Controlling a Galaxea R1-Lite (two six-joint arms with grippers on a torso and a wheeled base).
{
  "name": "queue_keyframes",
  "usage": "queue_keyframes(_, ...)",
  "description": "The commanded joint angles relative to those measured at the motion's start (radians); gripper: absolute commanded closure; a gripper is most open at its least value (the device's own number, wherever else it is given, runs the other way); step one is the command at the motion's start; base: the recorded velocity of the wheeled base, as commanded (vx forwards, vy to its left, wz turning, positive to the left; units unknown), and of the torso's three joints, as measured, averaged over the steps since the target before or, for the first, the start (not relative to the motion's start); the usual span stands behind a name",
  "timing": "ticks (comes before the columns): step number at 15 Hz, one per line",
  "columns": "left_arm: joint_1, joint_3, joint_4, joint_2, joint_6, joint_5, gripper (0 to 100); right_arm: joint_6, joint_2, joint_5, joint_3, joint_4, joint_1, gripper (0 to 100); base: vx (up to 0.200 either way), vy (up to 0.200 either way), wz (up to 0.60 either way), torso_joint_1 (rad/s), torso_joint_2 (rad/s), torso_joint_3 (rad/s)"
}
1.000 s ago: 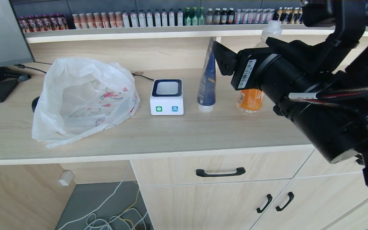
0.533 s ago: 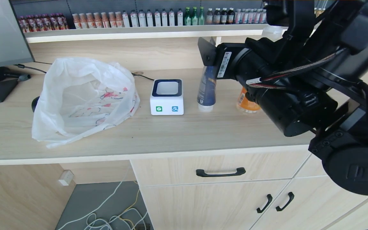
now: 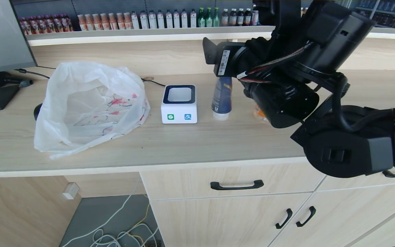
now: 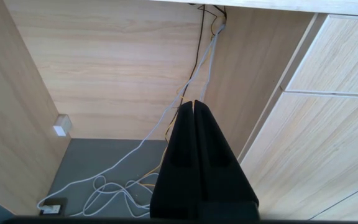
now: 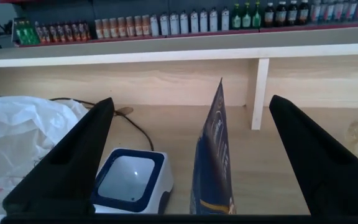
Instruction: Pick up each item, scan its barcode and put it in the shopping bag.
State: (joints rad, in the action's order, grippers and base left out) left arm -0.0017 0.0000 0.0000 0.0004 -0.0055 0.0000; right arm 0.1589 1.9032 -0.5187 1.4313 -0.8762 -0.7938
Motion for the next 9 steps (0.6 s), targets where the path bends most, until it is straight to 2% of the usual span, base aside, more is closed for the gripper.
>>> queue_keyframes(1, 0.000, 0.000, 0.000, 0.000, -0.001, 0.000, 100, 0.002, 0.074, -0.009, 0.097, 0.031, 0.013, 0, 0.000, 0.000, 0.00, 0.000, 0.00, 0.000)
queue_keyframes(9, 0.000, 0.000, 0.000, 0.000, -0.001, 0.000, 100, -0.024, 0.119, -0.047, 0.107, 0.037, 0.064, 0, 0.000, 0.000, 0.00, 0.000, 0.00, 0.000)
